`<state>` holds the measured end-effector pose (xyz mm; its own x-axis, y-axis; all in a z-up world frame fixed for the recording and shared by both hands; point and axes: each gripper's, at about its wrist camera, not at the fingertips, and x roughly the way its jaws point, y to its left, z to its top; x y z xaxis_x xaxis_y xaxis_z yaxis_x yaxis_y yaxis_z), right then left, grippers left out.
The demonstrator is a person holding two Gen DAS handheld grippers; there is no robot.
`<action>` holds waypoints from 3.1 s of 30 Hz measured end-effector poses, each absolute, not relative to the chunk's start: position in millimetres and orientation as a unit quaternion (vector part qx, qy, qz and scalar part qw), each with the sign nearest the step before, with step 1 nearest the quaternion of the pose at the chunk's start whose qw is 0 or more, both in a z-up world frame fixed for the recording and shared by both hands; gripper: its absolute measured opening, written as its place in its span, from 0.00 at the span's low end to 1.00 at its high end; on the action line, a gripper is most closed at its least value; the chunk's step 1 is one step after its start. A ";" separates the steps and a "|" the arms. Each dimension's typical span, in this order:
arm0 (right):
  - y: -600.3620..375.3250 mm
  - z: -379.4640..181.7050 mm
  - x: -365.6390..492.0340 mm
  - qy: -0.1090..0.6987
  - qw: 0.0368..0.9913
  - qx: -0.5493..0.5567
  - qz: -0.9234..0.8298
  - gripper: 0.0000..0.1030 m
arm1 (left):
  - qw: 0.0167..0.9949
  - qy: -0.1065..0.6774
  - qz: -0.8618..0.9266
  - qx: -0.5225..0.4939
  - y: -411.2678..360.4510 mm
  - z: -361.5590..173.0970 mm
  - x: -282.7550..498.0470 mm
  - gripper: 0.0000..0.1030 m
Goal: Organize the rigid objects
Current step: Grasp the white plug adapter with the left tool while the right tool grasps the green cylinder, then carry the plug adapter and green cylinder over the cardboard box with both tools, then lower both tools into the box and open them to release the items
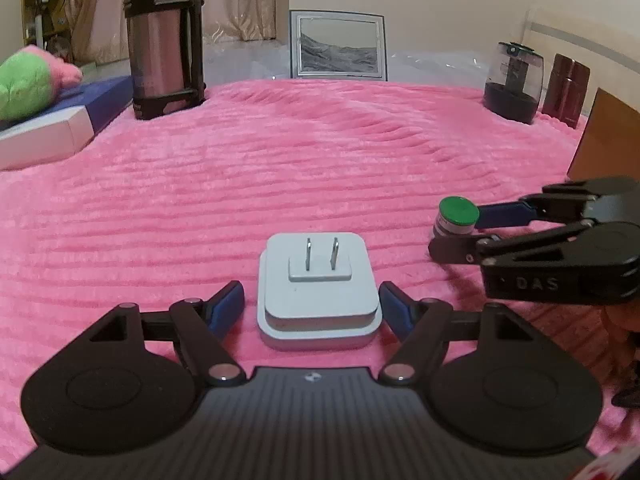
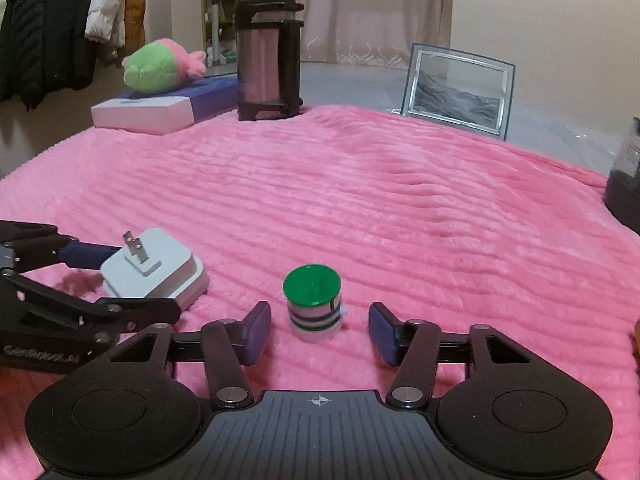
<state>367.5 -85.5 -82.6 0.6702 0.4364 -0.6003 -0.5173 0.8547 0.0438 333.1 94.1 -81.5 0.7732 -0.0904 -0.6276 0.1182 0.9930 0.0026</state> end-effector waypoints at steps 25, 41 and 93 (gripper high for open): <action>-138.4 -14.4 240.8 0.309 0.923 0.005 0.228 0.28 | 0.939 0.335 -0.079 0.010 67.6 -32.2 235.7 0.59; -287.8 90.4 100.1 0.255 0.955 0.041 0.147 0.28 | 0.939 0.290 -0.187 0.010 -45.4 65.5 138.8 0.59; -440.4 4.1 232.5 0.489 0.775 -0.228 0.328 0.28 | 0.660 0.451 -0.500 0.334 -347.0 4.7 287.8 0.59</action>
<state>232.5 -440.4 4.1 0.3056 0.2865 -0.9080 -0.7319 0.6807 -0.0316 287.8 -347.0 4.7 0.0941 -0.3581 -0.9289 0.9606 0.2779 -0.0098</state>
